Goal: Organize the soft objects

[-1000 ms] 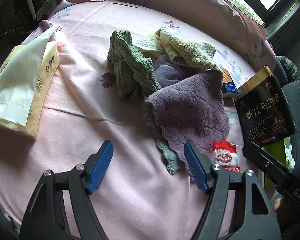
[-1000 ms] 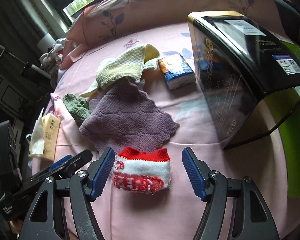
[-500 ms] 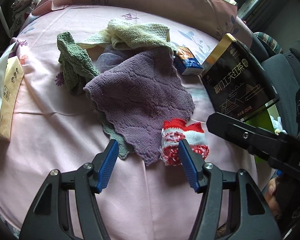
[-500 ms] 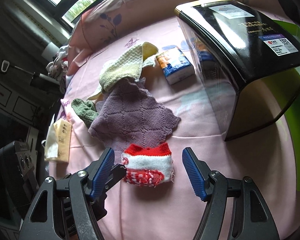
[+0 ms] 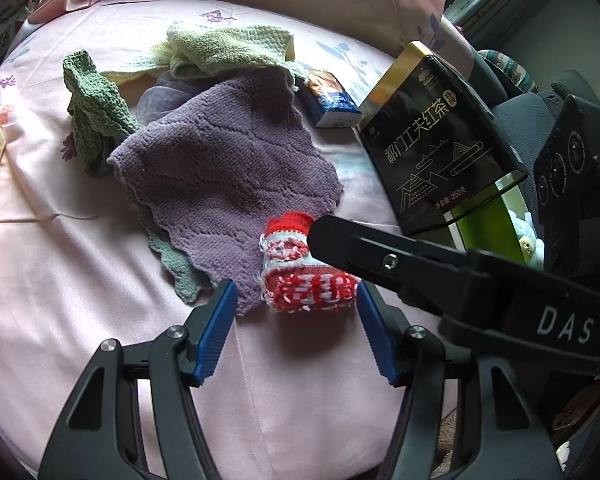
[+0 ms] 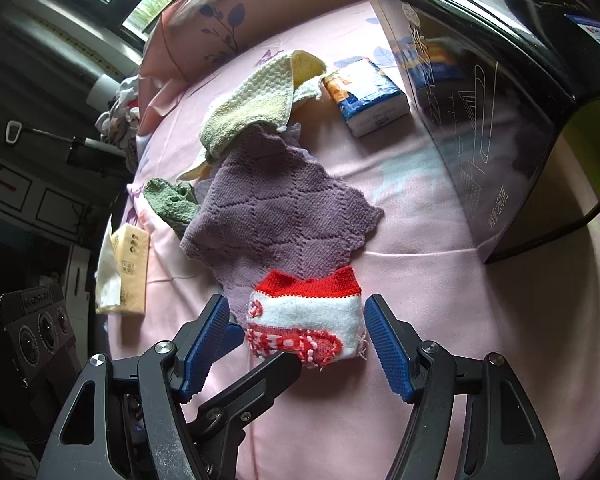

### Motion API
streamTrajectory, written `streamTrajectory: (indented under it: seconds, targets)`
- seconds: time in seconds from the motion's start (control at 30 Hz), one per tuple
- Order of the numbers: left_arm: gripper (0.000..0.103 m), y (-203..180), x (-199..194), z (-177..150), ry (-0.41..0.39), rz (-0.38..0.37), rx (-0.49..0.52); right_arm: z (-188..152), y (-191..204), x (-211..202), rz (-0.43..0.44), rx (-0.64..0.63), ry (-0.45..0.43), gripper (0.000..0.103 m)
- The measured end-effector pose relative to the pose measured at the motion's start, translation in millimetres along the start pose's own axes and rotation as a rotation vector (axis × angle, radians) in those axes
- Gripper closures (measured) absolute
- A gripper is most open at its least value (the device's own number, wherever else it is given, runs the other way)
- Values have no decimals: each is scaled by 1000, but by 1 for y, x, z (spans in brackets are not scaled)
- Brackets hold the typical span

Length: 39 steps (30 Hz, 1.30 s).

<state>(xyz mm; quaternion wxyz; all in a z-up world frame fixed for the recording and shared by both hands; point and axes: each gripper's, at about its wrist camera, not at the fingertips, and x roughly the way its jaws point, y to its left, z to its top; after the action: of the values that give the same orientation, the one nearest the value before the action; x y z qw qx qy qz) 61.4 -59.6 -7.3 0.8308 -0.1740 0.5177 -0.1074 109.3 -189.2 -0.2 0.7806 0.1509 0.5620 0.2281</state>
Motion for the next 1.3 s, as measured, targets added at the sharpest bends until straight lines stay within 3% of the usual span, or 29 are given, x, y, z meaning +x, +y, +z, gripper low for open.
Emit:
streamTrajectory:
  seconds: [0.3, 0.43, 0.73, 1.03, 1.3]
  targets:
    - [48, -5, 11, -2, 31, -13, 14, 1, 0, 7, 14, 3, 10, 32]
    - [58, -6, 18, -3, 58, -54, -1, 1, -3, 9, 19, 11, 12, 32]
    - [65, -11, 17, -5, 36, -49, 23, 2, -4, 15, -6, 1, 13, 32]
    - [66, -15, 6, -3, -20, -61, 38, -2, 10, 9, -33, -71, -28, 35]
    - [66, -22, -11, -3, -107, -88, 67, -7, 27, -12, -58, -156, -122, 35]
